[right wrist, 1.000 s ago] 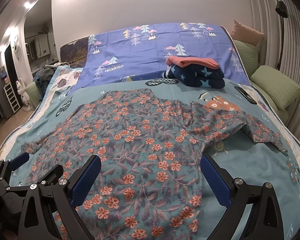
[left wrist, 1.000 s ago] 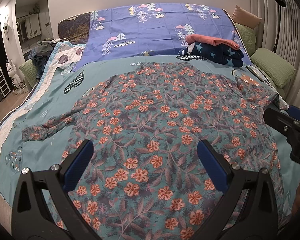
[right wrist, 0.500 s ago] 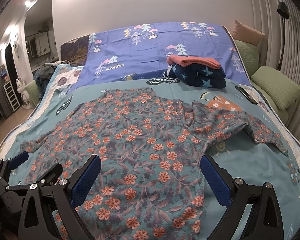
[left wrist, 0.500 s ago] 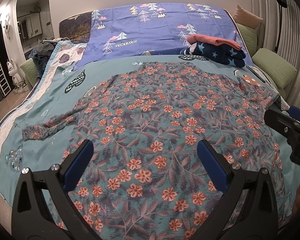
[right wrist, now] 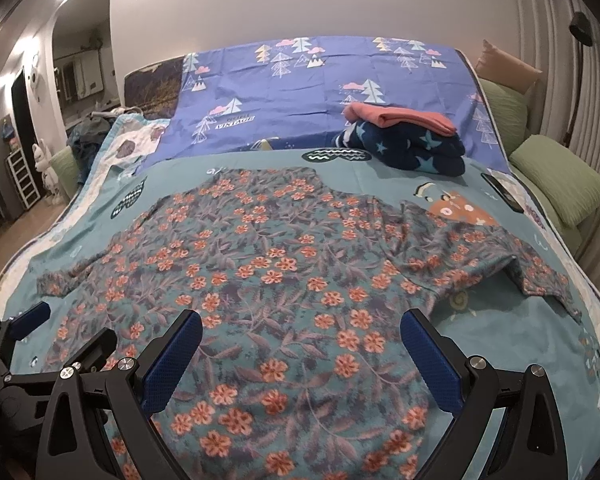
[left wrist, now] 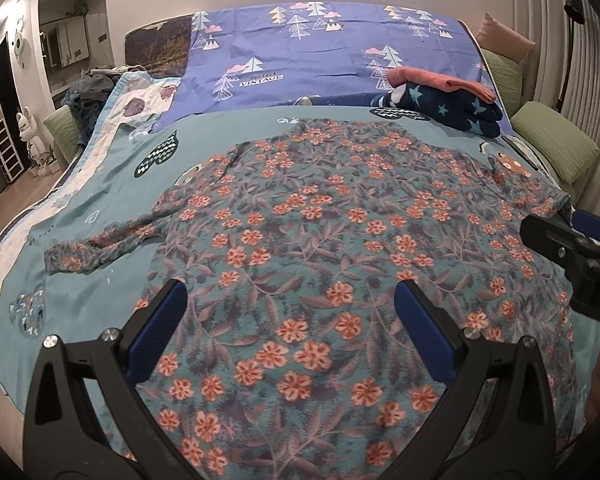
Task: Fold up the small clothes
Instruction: 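Grasp the floral shirt's sleeve cuff with the left gripper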
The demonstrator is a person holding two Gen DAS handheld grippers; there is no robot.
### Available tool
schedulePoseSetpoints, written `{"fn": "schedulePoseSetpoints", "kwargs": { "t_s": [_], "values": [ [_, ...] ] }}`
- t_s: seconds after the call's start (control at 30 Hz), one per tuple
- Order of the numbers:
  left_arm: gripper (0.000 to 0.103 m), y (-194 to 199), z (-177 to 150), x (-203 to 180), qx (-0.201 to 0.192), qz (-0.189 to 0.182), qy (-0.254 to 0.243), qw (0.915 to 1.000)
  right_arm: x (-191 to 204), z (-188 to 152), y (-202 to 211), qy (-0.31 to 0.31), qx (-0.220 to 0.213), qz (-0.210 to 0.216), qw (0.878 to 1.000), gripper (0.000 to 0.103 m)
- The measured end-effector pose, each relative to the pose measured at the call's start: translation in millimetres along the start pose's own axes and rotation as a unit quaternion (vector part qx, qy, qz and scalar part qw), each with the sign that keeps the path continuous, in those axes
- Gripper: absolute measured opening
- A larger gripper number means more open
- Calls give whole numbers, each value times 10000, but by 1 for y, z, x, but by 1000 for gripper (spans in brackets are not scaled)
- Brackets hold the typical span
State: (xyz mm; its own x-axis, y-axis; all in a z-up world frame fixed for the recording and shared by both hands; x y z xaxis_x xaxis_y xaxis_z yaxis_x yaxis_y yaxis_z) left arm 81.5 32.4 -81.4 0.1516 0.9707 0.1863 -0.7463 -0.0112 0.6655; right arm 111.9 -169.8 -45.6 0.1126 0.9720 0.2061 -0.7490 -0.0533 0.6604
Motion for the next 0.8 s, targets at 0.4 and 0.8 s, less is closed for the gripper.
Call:
{"fn": "schedulePoseSetpoints", "kwargs": {
  "t_s": [0.4,0.8],
  "values": [
    [98,-35,-15,114,224,-279,1415,9893,41,26,-52,158,417,266,9987,101],
    [50,-128,-99,314,1123,475,3442,9309,70,29,-106,446,687,399,9958,101]
  ]
}}
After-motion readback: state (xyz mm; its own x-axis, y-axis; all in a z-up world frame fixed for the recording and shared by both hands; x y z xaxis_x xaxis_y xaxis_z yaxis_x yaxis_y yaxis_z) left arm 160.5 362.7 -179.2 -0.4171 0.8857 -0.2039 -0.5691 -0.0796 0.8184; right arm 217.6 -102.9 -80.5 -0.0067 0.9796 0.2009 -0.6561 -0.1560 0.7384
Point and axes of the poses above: each gripper's, at about its wrist camera, not at the fingertips, and y roughly against the way its jaws point, x to its left, z to its top, the point moved 7 cm from there along -y, roughly the way its jaws point, and after that the axes turned 12 degrees about -y, right-handed, at the moved point
